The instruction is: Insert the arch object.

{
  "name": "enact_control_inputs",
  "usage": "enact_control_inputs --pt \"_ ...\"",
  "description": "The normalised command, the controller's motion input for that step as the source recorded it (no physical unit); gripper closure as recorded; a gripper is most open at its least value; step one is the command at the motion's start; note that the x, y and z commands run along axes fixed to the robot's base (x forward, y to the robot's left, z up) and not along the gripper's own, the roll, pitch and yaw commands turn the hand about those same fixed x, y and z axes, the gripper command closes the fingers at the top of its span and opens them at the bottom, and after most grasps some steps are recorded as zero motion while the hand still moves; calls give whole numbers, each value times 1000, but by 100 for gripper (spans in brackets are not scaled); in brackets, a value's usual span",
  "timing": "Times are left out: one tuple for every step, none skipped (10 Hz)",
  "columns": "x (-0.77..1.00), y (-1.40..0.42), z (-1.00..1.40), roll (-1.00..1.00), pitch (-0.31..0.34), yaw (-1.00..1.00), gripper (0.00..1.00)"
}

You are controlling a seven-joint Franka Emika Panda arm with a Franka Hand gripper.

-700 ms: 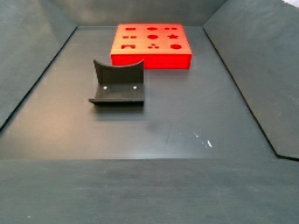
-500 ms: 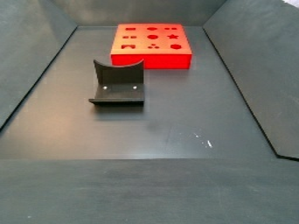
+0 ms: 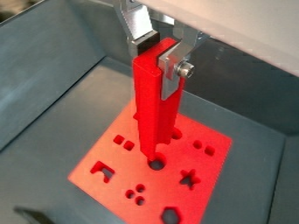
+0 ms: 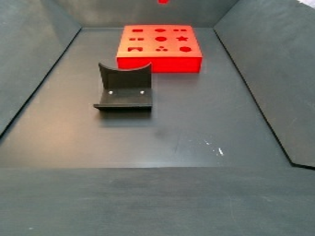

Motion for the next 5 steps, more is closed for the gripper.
enact_control_inputs --pt "111 66 -40 26 -10 -983 100" --pt "103 57 -46 29 -10 -986 100" --pt "103 57 -31 20 -19 -994 100" --pt "114 49 -163 0 0 -1000 100" --pt "109 29 -197 -17 0 -1000 100"
